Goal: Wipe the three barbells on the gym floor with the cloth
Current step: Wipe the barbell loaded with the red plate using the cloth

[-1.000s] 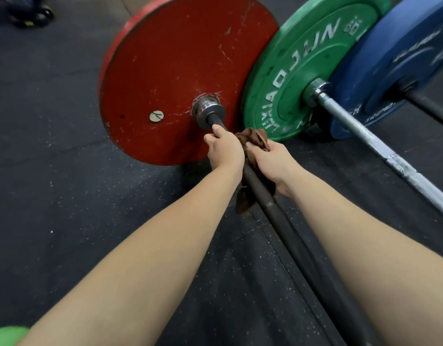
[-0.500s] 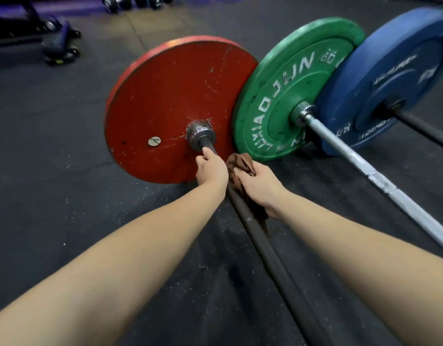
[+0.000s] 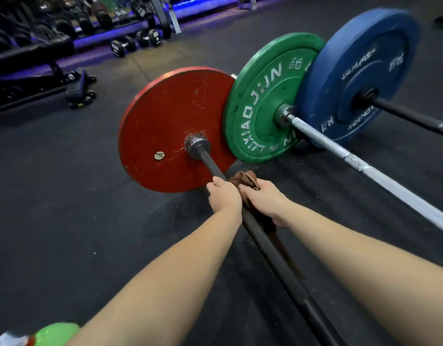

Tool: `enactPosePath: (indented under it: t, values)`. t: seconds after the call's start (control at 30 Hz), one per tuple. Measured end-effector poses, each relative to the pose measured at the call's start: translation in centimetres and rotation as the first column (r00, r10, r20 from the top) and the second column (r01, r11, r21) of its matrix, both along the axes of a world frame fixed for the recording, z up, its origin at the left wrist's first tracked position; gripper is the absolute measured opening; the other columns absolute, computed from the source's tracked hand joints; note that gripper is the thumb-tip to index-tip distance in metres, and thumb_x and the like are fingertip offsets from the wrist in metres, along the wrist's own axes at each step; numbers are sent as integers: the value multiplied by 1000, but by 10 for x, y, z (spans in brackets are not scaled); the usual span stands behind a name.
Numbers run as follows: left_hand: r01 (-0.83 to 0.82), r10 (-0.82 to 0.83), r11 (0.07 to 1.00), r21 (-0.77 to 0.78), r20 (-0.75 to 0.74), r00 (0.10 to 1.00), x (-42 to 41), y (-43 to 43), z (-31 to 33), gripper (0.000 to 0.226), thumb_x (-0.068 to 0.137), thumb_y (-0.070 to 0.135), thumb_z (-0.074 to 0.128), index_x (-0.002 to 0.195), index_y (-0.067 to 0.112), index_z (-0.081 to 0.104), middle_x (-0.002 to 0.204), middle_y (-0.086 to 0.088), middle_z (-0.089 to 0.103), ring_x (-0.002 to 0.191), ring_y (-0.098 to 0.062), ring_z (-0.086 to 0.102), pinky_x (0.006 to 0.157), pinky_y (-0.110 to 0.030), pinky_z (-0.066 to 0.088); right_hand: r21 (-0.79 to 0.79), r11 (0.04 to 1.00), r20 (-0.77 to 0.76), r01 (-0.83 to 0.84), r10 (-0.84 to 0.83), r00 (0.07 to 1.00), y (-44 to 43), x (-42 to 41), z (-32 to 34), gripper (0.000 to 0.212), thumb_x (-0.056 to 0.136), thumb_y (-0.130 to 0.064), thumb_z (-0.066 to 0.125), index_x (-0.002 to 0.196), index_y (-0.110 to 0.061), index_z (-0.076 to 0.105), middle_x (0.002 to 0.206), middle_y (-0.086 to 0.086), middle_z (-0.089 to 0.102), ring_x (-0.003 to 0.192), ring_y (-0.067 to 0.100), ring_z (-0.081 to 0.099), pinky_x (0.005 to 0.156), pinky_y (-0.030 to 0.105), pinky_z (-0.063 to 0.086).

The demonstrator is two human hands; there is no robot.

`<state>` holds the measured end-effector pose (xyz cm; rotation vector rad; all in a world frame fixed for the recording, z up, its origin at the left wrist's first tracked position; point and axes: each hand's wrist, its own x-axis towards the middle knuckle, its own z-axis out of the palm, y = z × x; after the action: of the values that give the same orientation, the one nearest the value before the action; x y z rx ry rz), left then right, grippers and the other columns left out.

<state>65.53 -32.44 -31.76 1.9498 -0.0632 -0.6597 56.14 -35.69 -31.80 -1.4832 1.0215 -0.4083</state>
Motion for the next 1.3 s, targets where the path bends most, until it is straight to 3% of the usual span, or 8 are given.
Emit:
enactPosePath:
  t: [0.2,0.37,0.5,0.6,0.83,0.93,1.17,1.3]
  values:
    - [-3,3,1000,-9,30,1000,3,-1,-12,48,111,43,21,137,16,51,133,-17,59,120,-37,56,94,-42,41,-60,998,-11,-6,5,1000,-15,18,-5,16,99,-35,60,108,-29,72,97,-6,75,100,19,69,93,38,56]
    - [10,-9,1000,-24,23,1000,4,-1,-13,48,110,45,21,138,19,51,132,-17,59,119,-37,56,98,-44,43,-107,994,13,-4,5,1000,-20,33,1,16,102,-32,57,111,-32,71,98,-11,73,98,10,65,76,23,47]
    - [37,-36,999,-14,19,999,3,2,-12,53,109,50,19,132,16,53,128,-15,61,115,-36,58,87,-40,39,-121,992,-11,-43,42,999,-6,8,-5,16,100,-39,56,109,-41,70,101,-12,75,104,13,67,98,40,53]
    - [65,-63,997,-49,42,997,1,6,-10,58,107,58,21,123,14,54,121,-12,63,105,-32,58,83,-39,41,-160,983,-54,-87,79,995,7,-16,-3,20,101,-39,56,116,-40,69,103,-13,75,103,11,68,102,38,51]
    - [76,-72,995,-59,63,995,1,6,-13,48,108,54,24,115,15,51,117,-10,62,99,-30,55,81,-37,38,-171,983,-67,-70,59,996,14,-26,-1,18,101,-33,55,109,-28,70,97,-2,76,91,13,69,90,33,54]
    - [59,-57,997,-52,43,997,2,3,-17,47,108,55,26,114,17,52,109,-6,59,91,-26,51,78,-34,35,-151,987,-49,-52,45,998,4,-8,-6,21,98,-39,55,111,-32,70,99,-7,76,99,18,70,97,42,54]
    - [53,-51,997,-63,32,998,4,0,-25,48,107,58,27,113,17,52,104,-6,62,76,-16,53,62,-34,36,-43,999,27,-10,11,1000,-16,23,-4,15,101,-37,57,107,-38,71,101,-11,75,101,12,68,95,36,55]
    - [51,-49,997,-61,45,998,3,2,-19,48,107,56,26,114,16,53,107,-7,62,81,-21,54,74,-35,38,14,1000,42,27,-28,999,-5,14,-8,24,97,-41,59,117,-37,71,103,-9,76,103,16,70,101,45,54]
